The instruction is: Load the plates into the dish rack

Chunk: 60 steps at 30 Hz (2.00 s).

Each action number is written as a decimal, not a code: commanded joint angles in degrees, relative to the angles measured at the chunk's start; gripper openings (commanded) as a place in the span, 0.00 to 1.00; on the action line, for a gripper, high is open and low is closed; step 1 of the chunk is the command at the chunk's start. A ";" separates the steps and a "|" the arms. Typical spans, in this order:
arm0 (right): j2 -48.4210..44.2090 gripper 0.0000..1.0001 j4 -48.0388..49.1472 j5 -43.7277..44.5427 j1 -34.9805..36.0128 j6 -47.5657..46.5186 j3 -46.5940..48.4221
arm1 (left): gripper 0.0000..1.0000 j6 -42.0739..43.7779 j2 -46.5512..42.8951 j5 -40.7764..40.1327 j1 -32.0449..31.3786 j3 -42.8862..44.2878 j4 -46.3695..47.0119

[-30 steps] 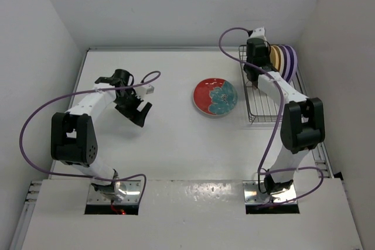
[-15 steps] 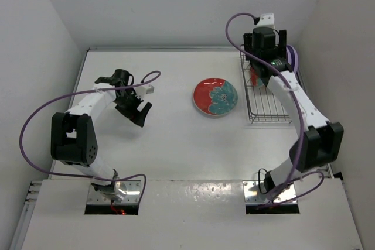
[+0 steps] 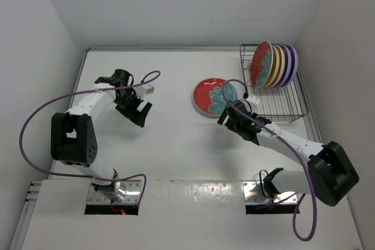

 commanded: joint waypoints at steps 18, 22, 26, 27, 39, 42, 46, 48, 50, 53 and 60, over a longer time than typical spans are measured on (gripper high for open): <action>22.31 0.80 26.52 12.05 1.94 42.42 -1.75 | 1.00 0.28 -3.33 1.99 0.07 0.74 -0.53; 25.65 0.72 24.95 10.21 0.36 47.25 -1.05 | 1.00 0.28 -3.33 1.99 0.07 0.74 -0.53; 28.47 0.60 24.07 8.01 -1.40 52.00 -0.35 | 1.00 0.28 -3.33 1.99 0.07 0.74 -0.53; 29.69 0.57 22.33 7.13 -1.75 52.71 0.44 | 1.00 0.28 -3.33 1.99 0.07 0.74 -0.53; 35.60 0.00 27.49 0.97 -4.21 46.95 0.27 | 1.00 0.28 -3.33 1.99 0.07 0.74 -0.53; 34.02 0.00 29.95 -0.78 -4.21 33.88 1.58 | 1.00 0.28 -3.33 1.99 0.60 0.74 -0.53; 32.69 0.00 30.31 -9.72 -4.04 16.30 2.81 | 1.00 0.28 -3.33 1.99 0.60 0.74 -0.53; 31.73 0.00 32.58 -14.99 -4.56 14.40 0.72 | 1.00 0.28 -3.33 1.99 0.60 0.74 -0.53; 30.24 0.00 38.20 -22.00 -5.09 10.98 -4.37 | 1.00 0.28 -3.33 1.99 0.60 0.74 -0.53; 28.74 0.00 38.22 -29.57 -5.45 5.88 -6.15 | 1.00 0.28 -3.33 1.99 0.60 0.74 -0.53; 25.58 0.00 28.55 -35.15 -6.41 -3.45 -8.26 | 1.00 0.80 -3.33 1.99 0.60 1.26 -0.53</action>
